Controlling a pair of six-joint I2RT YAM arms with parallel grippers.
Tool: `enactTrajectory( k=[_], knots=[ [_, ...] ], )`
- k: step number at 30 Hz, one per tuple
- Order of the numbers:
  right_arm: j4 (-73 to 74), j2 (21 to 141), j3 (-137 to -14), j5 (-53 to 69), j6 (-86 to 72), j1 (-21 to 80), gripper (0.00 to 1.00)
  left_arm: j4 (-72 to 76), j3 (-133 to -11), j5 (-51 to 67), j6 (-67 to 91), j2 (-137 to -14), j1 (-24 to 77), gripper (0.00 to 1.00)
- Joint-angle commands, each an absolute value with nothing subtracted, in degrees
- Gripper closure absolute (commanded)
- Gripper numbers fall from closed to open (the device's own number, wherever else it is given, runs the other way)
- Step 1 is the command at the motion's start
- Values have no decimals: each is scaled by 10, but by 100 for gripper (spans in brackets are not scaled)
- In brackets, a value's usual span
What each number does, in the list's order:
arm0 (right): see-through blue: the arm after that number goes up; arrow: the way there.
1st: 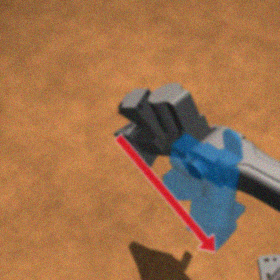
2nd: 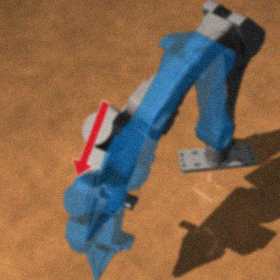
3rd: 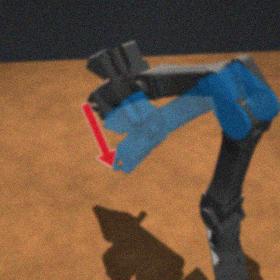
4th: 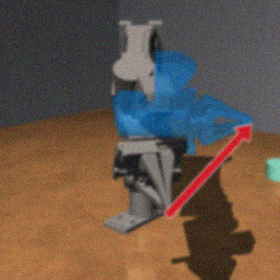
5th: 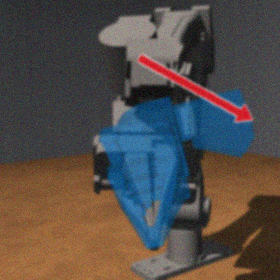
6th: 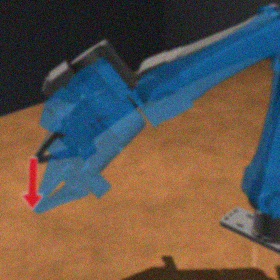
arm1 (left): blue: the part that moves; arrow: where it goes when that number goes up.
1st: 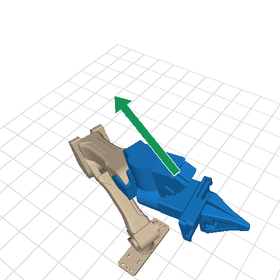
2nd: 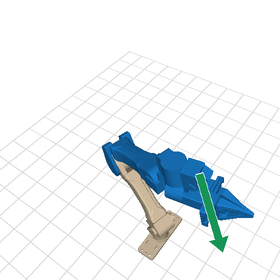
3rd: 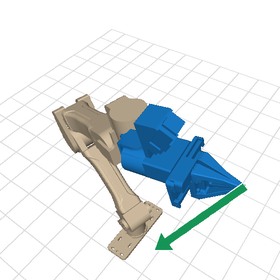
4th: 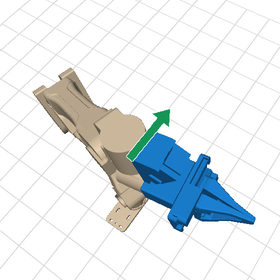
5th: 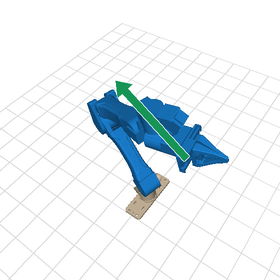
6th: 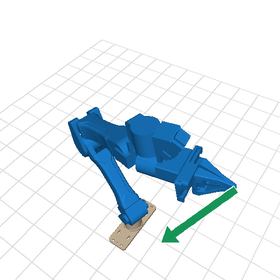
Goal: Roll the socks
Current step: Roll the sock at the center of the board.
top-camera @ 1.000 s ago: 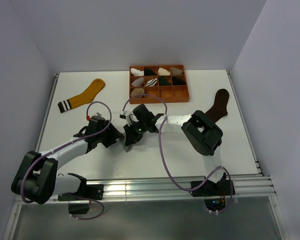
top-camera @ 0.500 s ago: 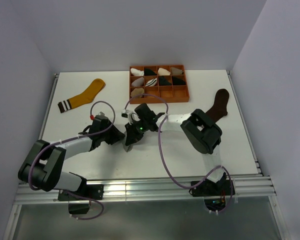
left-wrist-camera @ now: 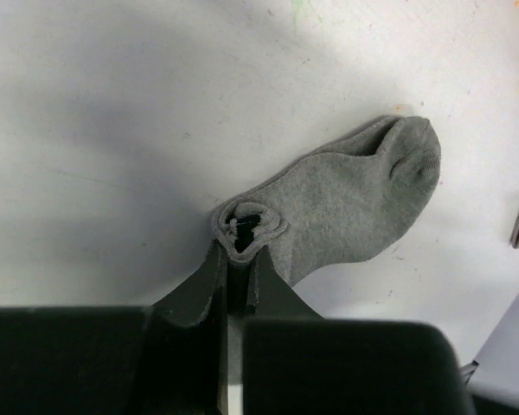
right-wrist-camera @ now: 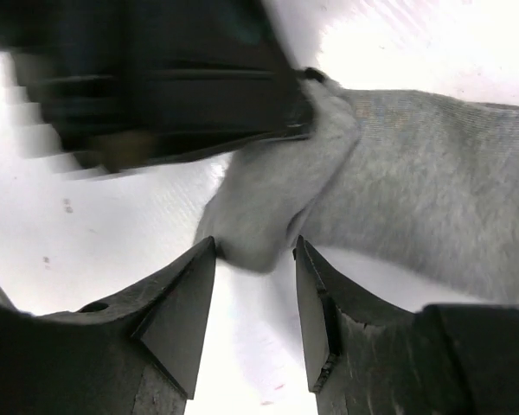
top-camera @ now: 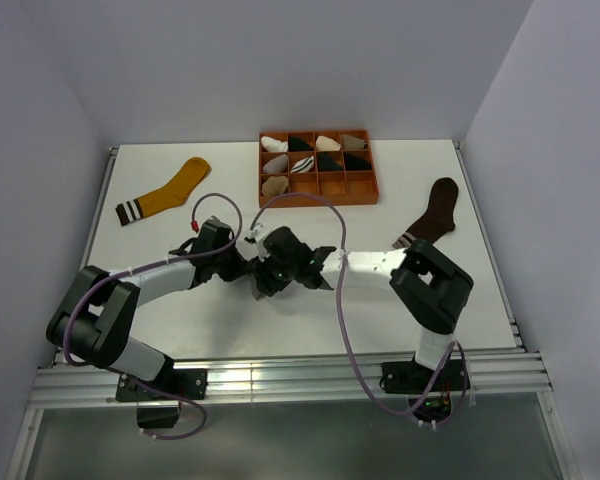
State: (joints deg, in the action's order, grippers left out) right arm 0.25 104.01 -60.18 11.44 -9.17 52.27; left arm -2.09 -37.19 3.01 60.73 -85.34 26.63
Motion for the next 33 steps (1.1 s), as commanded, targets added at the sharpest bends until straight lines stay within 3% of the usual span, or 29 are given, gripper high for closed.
enactTrajectory(
  k=[1, 13, 24, 29, 33],
  knots=[
    [2, 984, -584, -79, -113, 586, 51, -140, -383, -29, 588, -864, 276, 100],
    [-68, 972, -582, -161, -103, 649, 64, -185, -416, -43, 585, -862, 287, 100],
    [-68, 998, -601, -93, -103, 653, 68, -177, -416, -36, 585, -875, 292, 100],
    [-76, 1033, -593, -140, -112, 647, 68, -176, -415, -34, 584, -870, 292, 100],
    [-72, 1040, -594, -167, -104, 639, 62, -172, -412, -30, 581, -873, 292, 100]
  ],
)
